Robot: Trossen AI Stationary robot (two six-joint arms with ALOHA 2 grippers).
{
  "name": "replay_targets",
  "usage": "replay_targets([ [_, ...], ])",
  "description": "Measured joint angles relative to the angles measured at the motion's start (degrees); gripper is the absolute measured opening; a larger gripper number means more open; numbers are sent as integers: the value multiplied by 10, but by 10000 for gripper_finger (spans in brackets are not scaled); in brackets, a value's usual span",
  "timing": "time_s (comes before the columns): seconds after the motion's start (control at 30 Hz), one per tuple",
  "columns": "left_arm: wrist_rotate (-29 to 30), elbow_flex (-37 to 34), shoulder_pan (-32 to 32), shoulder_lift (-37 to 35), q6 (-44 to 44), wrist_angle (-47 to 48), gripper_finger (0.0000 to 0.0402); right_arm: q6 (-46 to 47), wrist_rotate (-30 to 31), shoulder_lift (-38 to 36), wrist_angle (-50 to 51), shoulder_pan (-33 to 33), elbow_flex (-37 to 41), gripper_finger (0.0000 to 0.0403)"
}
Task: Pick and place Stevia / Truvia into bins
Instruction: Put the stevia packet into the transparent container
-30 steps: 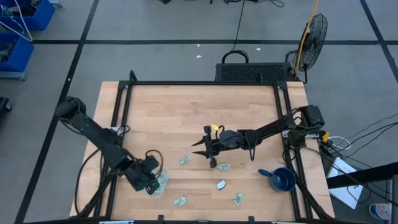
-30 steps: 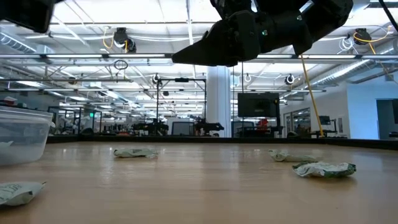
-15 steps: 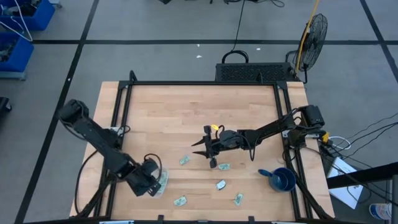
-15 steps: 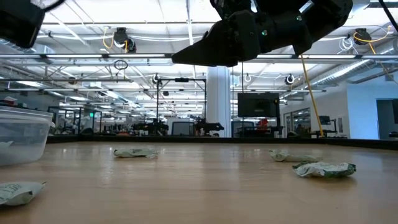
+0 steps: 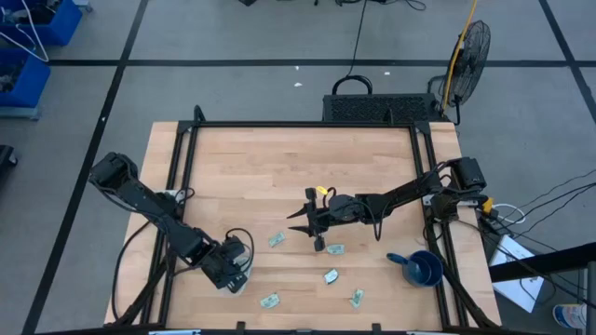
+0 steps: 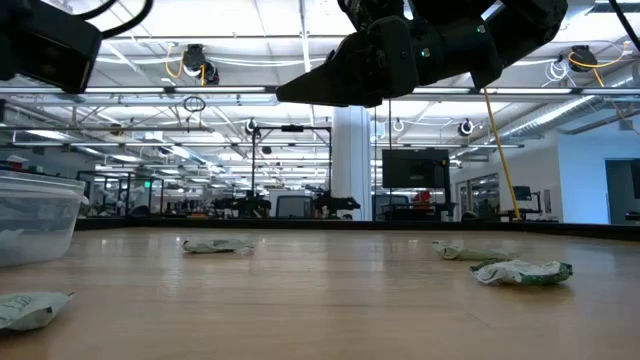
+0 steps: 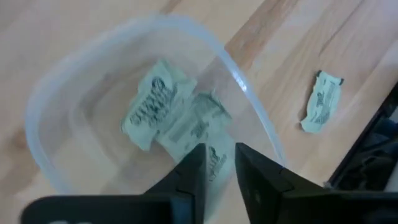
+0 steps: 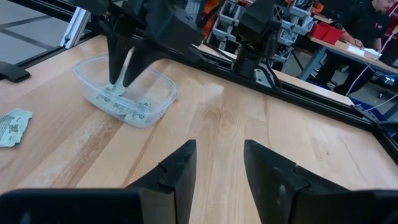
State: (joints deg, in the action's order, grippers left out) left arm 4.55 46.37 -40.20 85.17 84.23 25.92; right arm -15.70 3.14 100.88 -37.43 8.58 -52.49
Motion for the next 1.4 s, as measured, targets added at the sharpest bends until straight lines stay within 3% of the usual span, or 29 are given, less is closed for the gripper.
replay_targets([
  [0.37, -62, 0, 54, -10, -119, -2, 113, 0, 0, 0, 0, 0, 0, 130],
  [0.57, -31, 0, 104, -44, -186, -19, 113, 2, -4, 0, 6, 0, 0, 130],
  [0.83, 68, 0, 165, -71, -333, -62, 113, 1, -4, 0, 65, -2, 0, 130],
  [0.97, 57, 0, 197, -34, -381, -89, 113, 1, -4, 0, 63, -2, 0, 130],
  [1.4, 34, 0, 245, 80, -383, -133, 113, 7, -3, 0, 74, -2, 0, 130],
])
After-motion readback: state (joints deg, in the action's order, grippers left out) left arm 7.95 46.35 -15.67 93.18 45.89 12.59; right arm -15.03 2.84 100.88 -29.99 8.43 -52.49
